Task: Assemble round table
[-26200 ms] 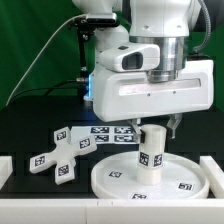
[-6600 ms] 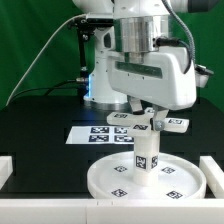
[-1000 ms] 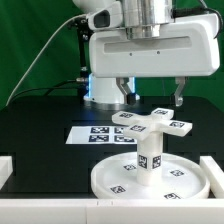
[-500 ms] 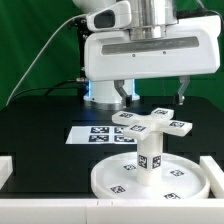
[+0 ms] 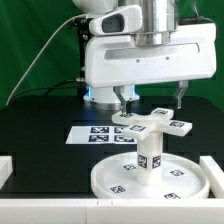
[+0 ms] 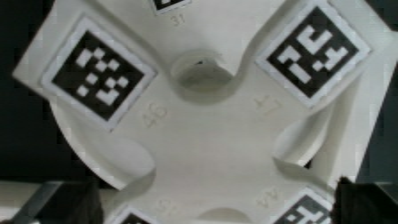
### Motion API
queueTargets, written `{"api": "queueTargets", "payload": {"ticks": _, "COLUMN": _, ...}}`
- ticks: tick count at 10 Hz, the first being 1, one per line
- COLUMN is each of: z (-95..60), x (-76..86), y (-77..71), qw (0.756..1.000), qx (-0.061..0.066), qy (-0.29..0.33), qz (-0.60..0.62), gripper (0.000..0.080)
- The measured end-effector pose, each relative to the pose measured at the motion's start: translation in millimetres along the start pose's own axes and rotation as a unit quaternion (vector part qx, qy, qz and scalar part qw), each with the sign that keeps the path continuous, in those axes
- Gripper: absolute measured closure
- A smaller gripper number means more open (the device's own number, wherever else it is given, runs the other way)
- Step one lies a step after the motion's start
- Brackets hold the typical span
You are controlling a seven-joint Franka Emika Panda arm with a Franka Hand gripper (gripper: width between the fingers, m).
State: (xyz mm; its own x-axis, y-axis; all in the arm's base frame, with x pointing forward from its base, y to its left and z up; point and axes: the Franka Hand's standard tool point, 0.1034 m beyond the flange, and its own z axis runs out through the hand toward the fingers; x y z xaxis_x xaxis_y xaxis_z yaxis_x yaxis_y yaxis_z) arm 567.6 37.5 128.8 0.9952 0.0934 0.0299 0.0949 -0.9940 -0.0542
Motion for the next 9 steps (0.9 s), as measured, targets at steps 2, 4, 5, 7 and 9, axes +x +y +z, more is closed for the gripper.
{"api": "queueTargets", "payload": {"ticks": 2, "z": 5.9, "x": -0.6, "y": -3.4, "qw": 1.000, "qx": -0.004, "qy": -0.006, "qz": 0.006, "gripper": 0.0151}}
{"api": "queueTargets", "payload": {"ticks": 4, "z": 9.9, "x": -1.5, "y": -0.5, "qw": 1.000, "qx": -0.007, "qy": -0.004, "qz": 0.007, "gripper": 0.0151}}
{"api": "queueTargets", "payload": {"ticks": 5, "z": 11.7, "x": -2.0, "y": -0.5, "qw": 1.000, "qx": -0.008, "qy": -0.005, "qz": 0.007, "gripper": 0.0151}}
{"api": "queueTargets", "payload": {"ticks": 7, "z": 18.7, "x": -2.0, "y": -0.5, "qw": 1.000, "qx": -0.012, "qy": -0.004, "qz": 0.010, "gripper": 0.0151}}
{"api": "queueTargets", "payload": {"ticks": 9, "z": 22.2, "x": -3.2, "y": -2.1, "qw": 1.000, "qx": -0.012, "qy": -0.006, "qz": 0.014, "gripper": 0.0151}}
